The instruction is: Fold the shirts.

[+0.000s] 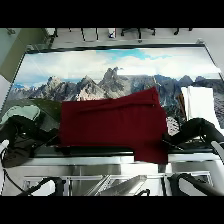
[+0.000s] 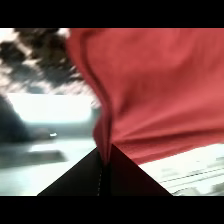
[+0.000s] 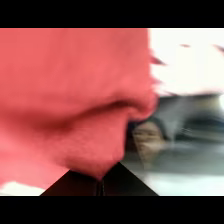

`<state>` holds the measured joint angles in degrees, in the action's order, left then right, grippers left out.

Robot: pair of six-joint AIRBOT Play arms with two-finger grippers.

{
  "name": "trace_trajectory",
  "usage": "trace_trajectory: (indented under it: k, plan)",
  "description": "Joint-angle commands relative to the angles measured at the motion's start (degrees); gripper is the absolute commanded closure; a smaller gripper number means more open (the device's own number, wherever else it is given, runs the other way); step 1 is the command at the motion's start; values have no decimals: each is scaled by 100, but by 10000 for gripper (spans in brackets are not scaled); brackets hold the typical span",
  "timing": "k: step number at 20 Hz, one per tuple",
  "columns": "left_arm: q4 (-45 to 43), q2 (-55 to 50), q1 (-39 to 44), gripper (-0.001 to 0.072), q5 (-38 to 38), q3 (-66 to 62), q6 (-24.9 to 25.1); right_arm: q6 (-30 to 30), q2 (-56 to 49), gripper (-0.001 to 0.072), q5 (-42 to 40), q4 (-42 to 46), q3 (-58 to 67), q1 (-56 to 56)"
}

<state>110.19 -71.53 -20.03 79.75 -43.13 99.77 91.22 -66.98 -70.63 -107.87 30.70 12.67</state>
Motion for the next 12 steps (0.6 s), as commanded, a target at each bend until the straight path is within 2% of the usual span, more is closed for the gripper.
trace_trajectory:
  k: [1,3,4,8,12]
  plan:
    - [-914,378,-13,692,225,-2,-293,-516,597,689,-424,752,-13,7]
    - [-887,369,-9,692,254,-4,-295,-455,811,690,-146,638,42,2]
    - [-723,365,-4,692,155,-9,-295,-236,839,690,111,374,149,2]
    - [361,227,11,692,-348,-507,-275,741,540,688,1143,-1279,1110,-48]
    - [680,-411,472,691,-682,-1622,-278,868,-437,688,1569,-1499,2326,-457]
